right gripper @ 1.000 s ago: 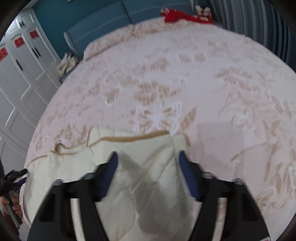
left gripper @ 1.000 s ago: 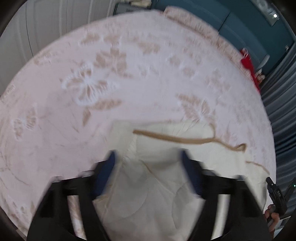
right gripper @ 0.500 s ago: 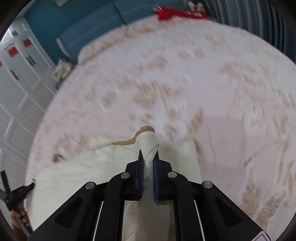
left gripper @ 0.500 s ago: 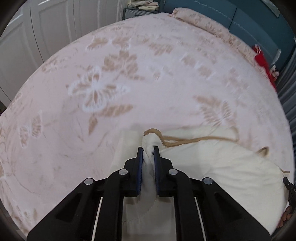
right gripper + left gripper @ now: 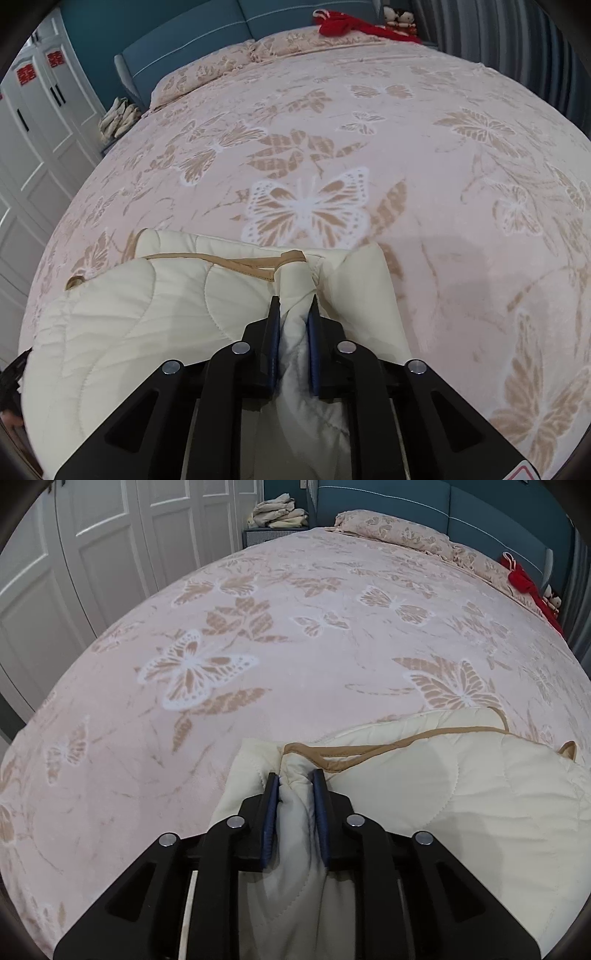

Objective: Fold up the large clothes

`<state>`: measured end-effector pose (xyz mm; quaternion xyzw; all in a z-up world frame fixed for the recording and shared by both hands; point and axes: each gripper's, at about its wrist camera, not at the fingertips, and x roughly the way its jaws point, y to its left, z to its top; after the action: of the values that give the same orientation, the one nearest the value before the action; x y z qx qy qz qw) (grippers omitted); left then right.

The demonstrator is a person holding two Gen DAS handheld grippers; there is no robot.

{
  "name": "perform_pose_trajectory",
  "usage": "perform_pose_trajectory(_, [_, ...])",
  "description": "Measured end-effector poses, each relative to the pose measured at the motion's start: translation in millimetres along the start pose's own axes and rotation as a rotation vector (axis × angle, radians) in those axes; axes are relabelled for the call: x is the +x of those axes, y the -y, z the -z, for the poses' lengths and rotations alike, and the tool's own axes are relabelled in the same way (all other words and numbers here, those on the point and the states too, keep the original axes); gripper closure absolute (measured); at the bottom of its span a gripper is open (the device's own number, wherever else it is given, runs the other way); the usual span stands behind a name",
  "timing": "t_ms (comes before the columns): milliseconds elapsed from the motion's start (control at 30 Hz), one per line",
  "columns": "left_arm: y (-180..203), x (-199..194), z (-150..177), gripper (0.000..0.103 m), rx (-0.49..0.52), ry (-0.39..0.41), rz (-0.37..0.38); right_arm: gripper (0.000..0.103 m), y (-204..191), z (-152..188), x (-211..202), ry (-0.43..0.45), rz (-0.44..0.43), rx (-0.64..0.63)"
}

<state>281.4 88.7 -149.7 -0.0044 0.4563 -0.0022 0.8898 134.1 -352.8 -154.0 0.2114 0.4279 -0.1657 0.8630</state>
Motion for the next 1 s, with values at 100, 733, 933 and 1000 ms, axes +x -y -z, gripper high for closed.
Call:
perform_pose_trajectory(100, [-22.8, -37.0, -11.3, 0.034, -0.068, 0.054, -0.031, 0.074, 5.4, -14.6, -43.6, 0.055, 0.021, 0.038])
perform_pose_trajectory(733, [158.5, -8.2, -6.5, 0.068, 0.239, -0.106, 0.236, 0.103, -178.6, 10.9, 25.6, -0.171, -0.179, -0.291])
perform_pose_trajectory(933, [158.3, 13.0, 8.4, 0.068, 0.227, -0.076, 0.221, 0.103, -159.6, 20.8, 54.4, -0.199, -0.206, -0.232])
perform_pose_trajectory(1000, [163.6, 13.2, 12.6, 0.068, 0.250, -0.051, 0.193, 0.103, -163.0, 23.7, 59.6, -0.183, -0.193, -0.244])
